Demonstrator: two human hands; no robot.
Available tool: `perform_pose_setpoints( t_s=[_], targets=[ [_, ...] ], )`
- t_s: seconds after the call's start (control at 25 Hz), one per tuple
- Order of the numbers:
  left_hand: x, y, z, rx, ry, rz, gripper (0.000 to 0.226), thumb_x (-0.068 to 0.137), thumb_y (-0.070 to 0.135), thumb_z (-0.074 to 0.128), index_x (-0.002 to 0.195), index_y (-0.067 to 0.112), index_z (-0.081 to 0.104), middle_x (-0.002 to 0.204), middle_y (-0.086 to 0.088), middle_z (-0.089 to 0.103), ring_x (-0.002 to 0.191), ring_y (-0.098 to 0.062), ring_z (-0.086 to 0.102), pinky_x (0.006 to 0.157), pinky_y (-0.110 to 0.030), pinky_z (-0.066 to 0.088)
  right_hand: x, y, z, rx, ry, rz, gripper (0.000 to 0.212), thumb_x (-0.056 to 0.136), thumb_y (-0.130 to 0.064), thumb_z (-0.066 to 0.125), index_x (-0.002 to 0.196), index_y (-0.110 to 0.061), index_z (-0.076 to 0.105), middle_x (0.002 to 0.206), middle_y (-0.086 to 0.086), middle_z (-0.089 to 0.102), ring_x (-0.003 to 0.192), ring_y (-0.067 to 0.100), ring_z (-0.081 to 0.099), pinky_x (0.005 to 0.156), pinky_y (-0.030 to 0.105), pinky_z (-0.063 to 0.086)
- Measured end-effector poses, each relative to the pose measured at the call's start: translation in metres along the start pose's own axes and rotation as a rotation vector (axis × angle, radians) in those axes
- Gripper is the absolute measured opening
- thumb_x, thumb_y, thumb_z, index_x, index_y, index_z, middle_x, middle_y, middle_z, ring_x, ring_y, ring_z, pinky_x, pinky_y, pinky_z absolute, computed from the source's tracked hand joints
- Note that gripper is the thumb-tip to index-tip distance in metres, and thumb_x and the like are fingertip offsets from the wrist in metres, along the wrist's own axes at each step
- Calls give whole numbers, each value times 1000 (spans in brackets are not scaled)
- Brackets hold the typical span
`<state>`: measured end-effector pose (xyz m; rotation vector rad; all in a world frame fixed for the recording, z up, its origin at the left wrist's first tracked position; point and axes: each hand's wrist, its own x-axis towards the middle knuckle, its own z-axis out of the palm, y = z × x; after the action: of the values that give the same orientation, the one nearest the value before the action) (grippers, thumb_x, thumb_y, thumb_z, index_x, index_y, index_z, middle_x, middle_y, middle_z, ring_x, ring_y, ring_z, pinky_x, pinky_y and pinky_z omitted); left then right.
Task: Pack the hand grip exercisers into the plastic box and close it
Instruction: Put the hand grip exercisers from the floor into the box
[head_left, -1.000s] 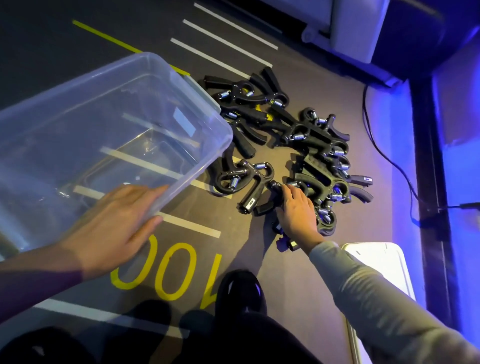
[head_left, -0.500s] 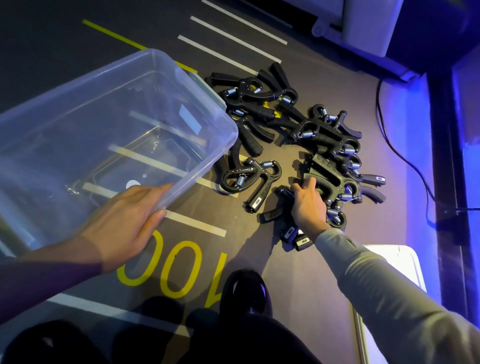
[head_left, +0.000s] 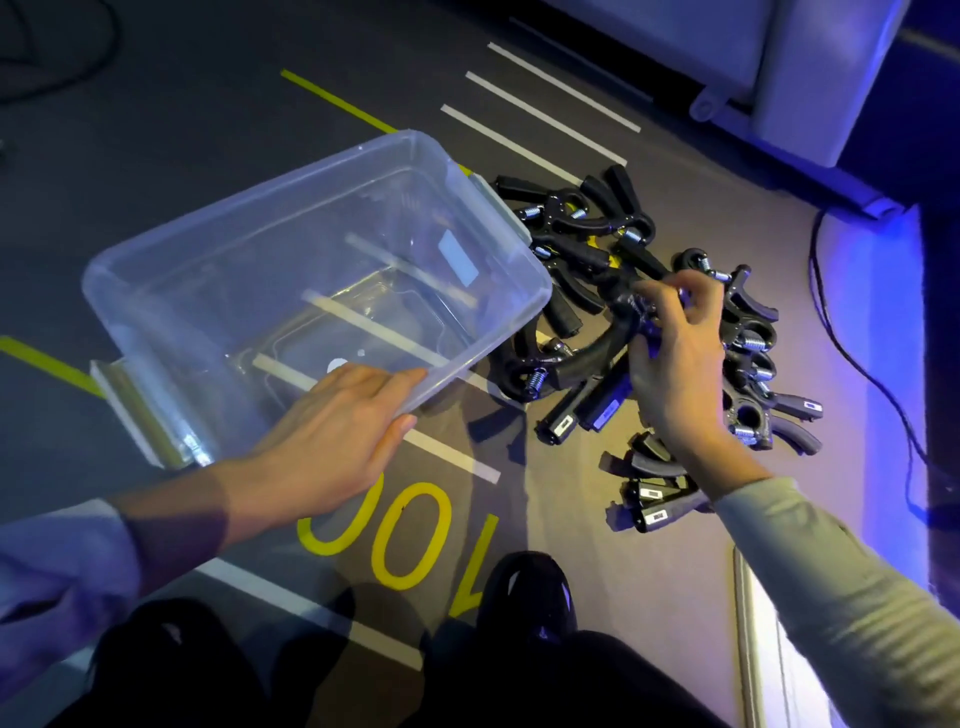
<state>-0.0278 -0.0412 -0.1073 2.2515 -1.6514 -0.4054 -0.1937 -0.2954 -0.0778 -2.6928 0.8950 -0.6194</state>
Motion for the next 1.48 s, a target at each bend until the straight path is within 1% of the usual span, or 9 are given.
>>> perform_pose_setpoints(
  t_s=[0.2,0.4,0.52,0.6,0.68,0.8,1.16,1.28,1.48],
  targets=[
    [-3,3,-12,-71,47,-106,70,85,57,21,133,10,42,124,-10,57,114,-30,50,98,-36,35,38,-75,-7,198,97,-197,44,71,11,46,113,-1,56,125,17,45,106,12,45,85,20,43],
    [-3,1,-50,-380,266,-225,71,83,58,18,137,15,38,137,-3,47,125,-20,39,100,-24,24,79,-131,2,185,18,-450,50,67,10,46,115,0,54,126,15,51,117,26,49,99,32,42],
    [-5,-7,-72,-478,405,-291,64,84,54,26,132,16,43,133,0,49,123,-18,41,98,-23,26,100,-160,15,37,-65,-679,45,77,1,44,120,-10,50,131,8,49,108,32,53,82,44,50],
    [-11,-29,-80,-226,449,-334,63,83,51,31,130,12,45,133,-8,50,122,-28,43,103,-38,25,111,-172,29,-151,-118,-848,42,84,0,48,122,-17,46,134,2,49,99,30,53,58,37,52],
    [-19,-55,-80,140,366,-406,67,81,50,32,130,6,44,139,-17,42,127,-39,37,104,-60,21,119,-174,48,-317,-172,-1006,44,81,5,53,120,-16,52,130,2,55,89,30,57,41,25,37],
    [-34,-78,-68,364,180,-445,77,82,55,28,134,0,40,147,-21,30,133,-44,27,100,-69,16,123,-166,82,-437,-283,-1145,43,79,1,34,110,-11,61,118,5,63,79,30,60,35,22,32],
    [-20,-96,-50,384,139,-388,86,84,67,13,142,5,29,152,-18,20,138,-41,16,105,-61,8,113,-135,149,-551,-707,-1051,51,86,3,27,133,-13,42,140,4,41,106,32,53,44,30,24],
    [-20,-96,-49,383,156,-389,85,85,67,10,143,7,24,152,-17,19,138,-41,15,105,-59,7,116,-134,160,-609,-814,-1013,43,94,-2,38,135,-18,37,143,0,35,119,29,46,58,34,34],
    [-19,-94,-50,367,173,-382,82,86,67,8,142,8,17,152,-17,19,138,-41,16,105,-59,10,121,-120,174,-547,-861,-874,42,96,-14,43,137,-22,38,141,-3,42,115,28,49,73,38,46]
  ],
)
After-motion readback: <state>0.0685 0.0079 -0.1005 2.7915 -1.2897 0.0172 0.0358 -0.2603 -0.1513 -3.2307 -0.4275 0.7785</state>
